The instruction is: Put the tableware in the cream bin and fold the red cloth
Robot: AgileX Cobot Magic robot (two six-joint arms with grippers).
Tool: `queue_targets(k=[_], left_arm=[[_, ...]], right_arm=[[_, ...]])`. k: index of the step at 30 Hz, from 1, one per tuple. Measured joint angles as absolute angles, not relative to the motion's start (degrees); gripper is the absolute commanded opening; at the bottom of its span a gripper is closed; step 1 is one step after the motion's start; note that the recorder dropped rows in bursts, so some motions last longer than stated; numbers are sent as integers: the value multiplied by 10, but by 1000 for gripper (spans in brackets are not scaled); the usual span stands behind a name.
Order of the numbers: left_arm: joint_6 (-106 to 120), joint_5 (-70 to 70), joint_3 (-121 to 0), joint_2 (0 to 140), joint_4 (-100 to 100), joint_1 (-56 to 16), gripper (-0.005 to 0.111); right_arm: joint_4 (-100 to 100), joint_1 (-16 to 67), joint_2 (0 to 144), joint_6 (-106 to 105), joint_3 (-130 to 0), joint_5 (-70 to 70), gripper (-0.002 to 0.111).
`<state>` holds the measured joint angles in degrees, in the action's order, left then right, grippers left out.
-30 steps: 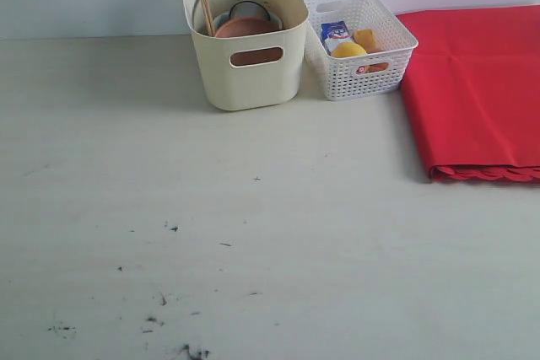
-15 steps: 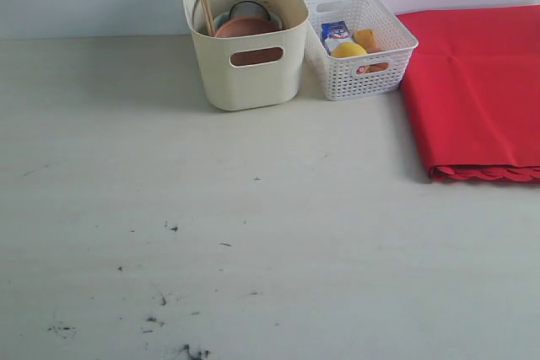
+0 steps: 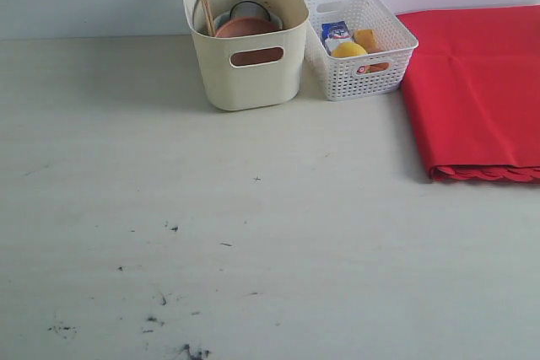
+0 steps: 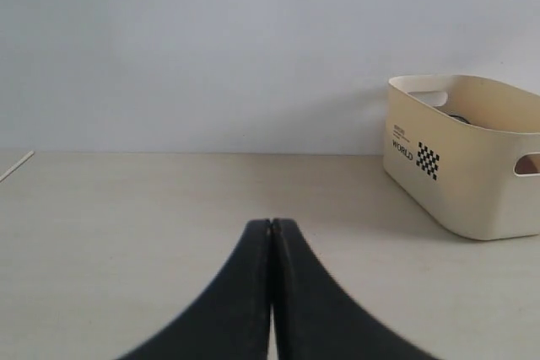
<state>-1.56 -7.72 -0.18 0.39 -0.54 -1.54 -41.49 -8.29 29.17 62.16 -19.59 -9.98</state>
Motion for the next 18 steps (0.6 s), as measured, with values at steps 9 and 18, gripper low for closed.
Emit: queue_targets(k=[9,18], left_arm=[[-15,-80,-2,4,-5,-15,1],[-15,-80,-2,4,-5,-15,1]], right_arm=[[-50,-81,246,175,-163,93,0],[68,-81,43,40,-64,54,0]])
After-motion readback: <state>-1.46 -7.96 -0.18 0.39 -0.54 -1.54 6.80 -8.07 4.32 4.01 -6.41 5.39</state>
